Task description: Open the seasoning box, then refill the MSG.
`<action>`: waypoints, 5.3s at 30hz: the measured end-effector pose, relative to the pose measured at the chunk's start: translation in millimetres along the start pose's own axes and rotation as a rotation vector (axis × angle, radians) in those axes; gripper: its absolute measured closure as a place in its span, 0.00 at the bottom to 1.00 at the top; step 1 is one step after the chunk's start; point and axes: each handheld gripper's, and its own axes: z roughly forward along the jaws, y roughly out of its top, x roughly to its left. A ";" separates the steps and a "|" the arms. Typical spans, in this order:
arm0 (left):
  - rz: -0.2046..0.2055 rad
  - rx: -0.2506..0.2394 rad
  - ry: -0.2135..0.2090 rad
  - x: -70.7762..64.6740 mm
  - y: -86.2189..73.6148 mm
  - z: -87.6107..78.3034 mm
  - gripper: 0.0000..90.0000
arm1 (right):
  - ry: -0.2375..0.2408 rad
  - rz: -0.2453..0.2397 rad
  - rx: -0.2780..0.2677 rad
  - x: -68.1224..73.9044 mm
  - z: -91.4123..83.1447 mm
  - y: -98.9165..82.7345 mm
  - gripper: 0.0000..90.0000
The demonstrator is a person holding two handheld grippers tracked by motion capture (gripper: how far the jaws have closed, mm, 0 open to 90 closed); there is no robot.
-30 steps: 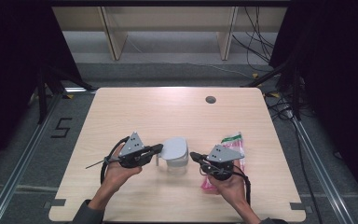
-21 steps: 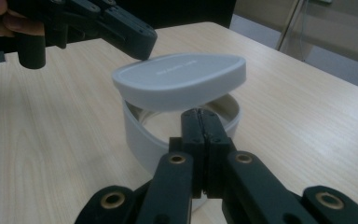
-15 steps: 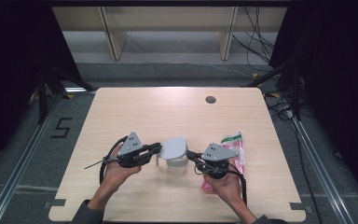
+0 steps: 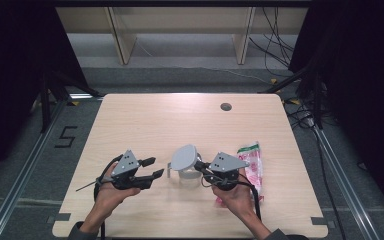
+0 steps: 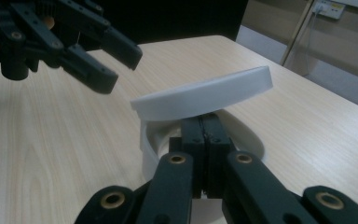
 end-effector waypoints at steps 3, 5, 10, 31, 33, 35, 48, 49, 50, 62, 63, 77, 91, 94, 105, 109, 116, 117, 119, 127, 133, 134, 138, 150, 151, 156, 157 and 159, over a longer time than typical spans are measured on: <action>-0.013 0.013 0.007 0.2 -5.4 -2.7 0.48 | 0.008 -0.007 -0.004 2.1 2.9 4.5 1.00; -0.009 0.019 0.010 -0.2 -8.1 -3.7 0.48 | 0.010 -0.015 -0.013 4.0 5.5 6.9 1.00; -0.013 0.024 0.006 -1.9 -11.9 -4.0 0.46 | 0.036 -0.023 -0.014 8.9 12.4 11.8 1.00; -0.031 0.032 0.020 -3.3 -20.6 -9.0 0.45 | 0.059 -0.039 -0.019 16.6 23.0 21.4 0.99; -0.031 0.034 0.020 -4.2 -21.8 -9.3 0.45 | 0.045 -0.046 -0.016 11.1 16.9 19.8 0.96; -0.022 0.027 0.016 -3.2 -22.5 -9.8 0.43 | 0.022 -0.038 -0.018 4.4 9.3 15.5 0.93; -0.072 0.028 0.044 -7.7 -35.1 -14.2 0.35 | -0.134 0.068 -0.005 -37.7 -39.3 -17.3 0.70; -0.068 0.037 0.053 -7.9 -36.0 -14.7 0.34 | -0.134 0.093 0.008 -38.6 -42.4 -19.4 0.68; -0.071 0.025 0.051 -8.3 -37.2 -14.3 0.34 | -0.150 0.108 0.014 -40.3 -45.9 -21.8 0.65; -0.094 0.019 0.068 -11.0 -40.4 -13.6 0.31 | -0.256 0.209 0.015 -62.8 -77.2 -44.2 0.52; -0.095 0.020 0.070 -10.9 -40.5 -13.5 0.30 | -0.275 0.216 0.008 -64.6 -78.9 -46.5 0.51; -0.104 0.020 0.074 -14.7 -42.7 -12.5 0.29 | -0.344 0.242 0.053 -79.4 -88.5 -62.9 0.41; -0.088 0.035 0.069 -16.8 -44.0 -11.8 0.29 | -0.374 0.343 0.079 -86.3 -97.4 -75.4 0.40; -0.074 0.037 0.068 -17.0 -44.4 -11.7 0.29 | -0.377 0.353 0.081 -87.4 -99.6 -77.1 0.40; -0.082 0.034 0.064 -17.2 -45.2 -11.4 0.29 | -0.404 0.373 0.146 -93.3 -102.4 -87.2 0.36; -0.100 0.033 0.061 -18.3 -46.1 -10.4 0.30 | -0.388 0.391 0.155 -93.2 -98.7 -90.1 0.35; -0.099 0.034 0.064 -20.0 -46.6 -9.4 0.30 | -0.333 0.426 0.145 -103.1 -97.0 -97.0 0.35; -0.101 0.035 0.057 -19.3 -46.7 -9.1 0.30 | -0.331 0.436 0.144 -104.4 -96.7 -97.8 0.35; -0.107 0.033 0.060 -19.2 -46.8 -9.0 0.30 | -0.328 0.509 0.149 -102.2 -93.4 -99.0 0.35; -0.107 0.035 0.057 -19.4 -47.1 -8.8 0.30 | -0.305 0.447 0.186 -106.0 -86.3 -102.1 0.36; -0.104 0.041 0.063 -19.6 -47.7 -8.3 0.31 | -0.294 0.475 0.235 -103.7 -78.3 -103.8 0.37; -0.103 0.044 0.062 -19.6 -47.7 -8.1 0.31 | -0.293 0.476 0.234 -103.7 -77.7 -104.1 0.38; -0.105 0.042 0.059 -19.8 -48.2 -7.4 0.31 | -0.286 0.433 0.230 -108.3 -77.5 -106.5 0.42; -0.107 0.037 0.048 -20.3 -48.7 -6.4 0.31 | -0.266 0.464 0.255 -110.3 -73.4 -108.8 0.51; -0.096 0.037 0.048 -19.8 -48.5 -6.7 0.31 | -0.274 0.453 0.252 -111.4 -73.0 -109.4 0.51; -0.104 0.039 0.048 -20.3 -49.2 -6.0 0.31 | -0.270 0.468 0.276 -113.1 -71.6 -108.8 0.53; -0.105 0.040 0.048 -20.3 -49.2 -5.9 0.31 | -0.267 0.476 0.265 -113.2 -70.5 -109.2 0.53; -0.099 0.046 0.054 -20.1 -49.3 -6.0 0.31 | -0.269 0.502 0.268 -111.2 -70.0 -108.0 0.53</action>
